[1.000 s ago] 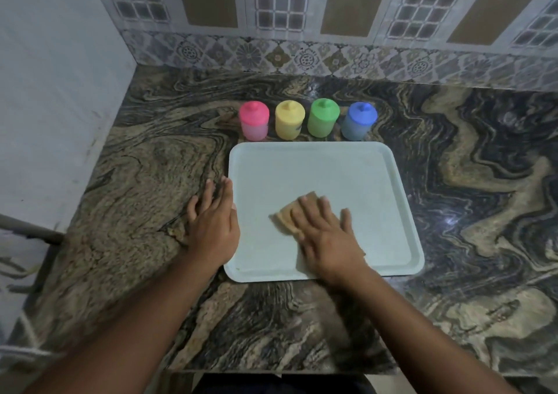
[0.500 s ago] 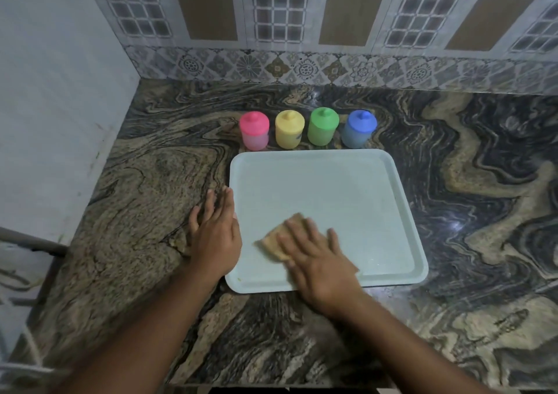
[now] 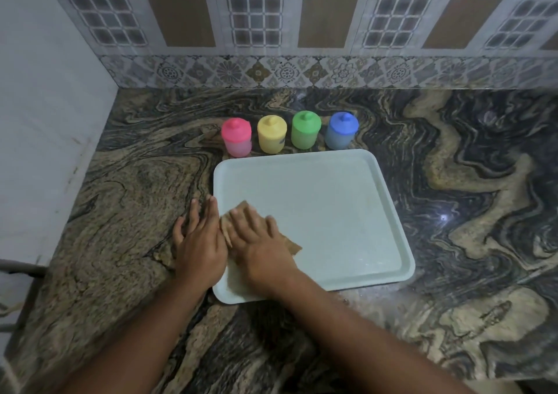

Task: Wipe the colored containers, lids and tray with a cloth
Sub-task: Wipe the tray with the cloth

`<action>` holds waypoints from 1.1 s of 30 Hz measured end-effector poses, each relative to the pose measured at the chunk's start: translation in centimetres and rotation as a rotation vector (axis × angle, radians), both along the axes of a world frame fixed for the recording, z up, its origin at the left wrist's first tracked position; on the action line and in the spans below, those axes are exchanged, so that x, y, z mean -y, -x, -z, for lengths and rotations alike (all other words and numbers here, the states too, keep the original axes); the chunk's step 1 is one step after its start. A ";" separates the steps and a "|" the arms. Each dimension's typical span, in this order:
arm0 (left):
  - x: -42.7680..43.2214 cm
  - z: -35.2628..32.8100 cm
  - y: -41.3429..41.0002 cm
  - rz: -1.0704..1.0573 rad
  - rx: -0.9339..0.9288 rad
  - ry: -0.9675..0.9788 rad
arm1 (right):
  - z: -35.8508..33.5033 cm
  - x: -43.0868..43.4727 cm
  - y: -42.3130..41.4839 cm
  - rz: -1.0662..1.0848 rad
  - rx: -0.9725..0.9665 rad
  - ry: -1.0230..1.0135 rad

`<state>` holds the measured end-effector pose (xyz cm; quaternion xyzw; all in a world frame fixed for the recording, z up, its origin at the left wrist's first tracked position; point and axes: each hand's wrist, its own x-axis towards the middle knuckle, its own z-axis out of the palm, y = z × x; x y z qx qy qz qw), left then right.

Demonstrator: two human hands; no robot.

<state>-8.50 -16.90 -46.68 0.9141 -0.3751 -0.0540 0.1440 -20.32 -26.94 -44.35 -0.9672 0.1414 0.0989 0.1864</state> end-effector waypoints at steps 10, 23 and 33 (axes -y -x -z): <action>0.1 0.8 -0.1 -0.010 0.031 0.008 | -0.3 16.0 7.7 0.718 -0.094 0.143; 0.5 -0.2 0.2 -0.016 -0.008 -0.010 | 0.9 7.6 10.6 0.096 0.121 0.067; 0.3 -0.3 0.3 -0.050 -0.036 0.020 | -0.3 2.5 0.2 0.170 -0.041 0.067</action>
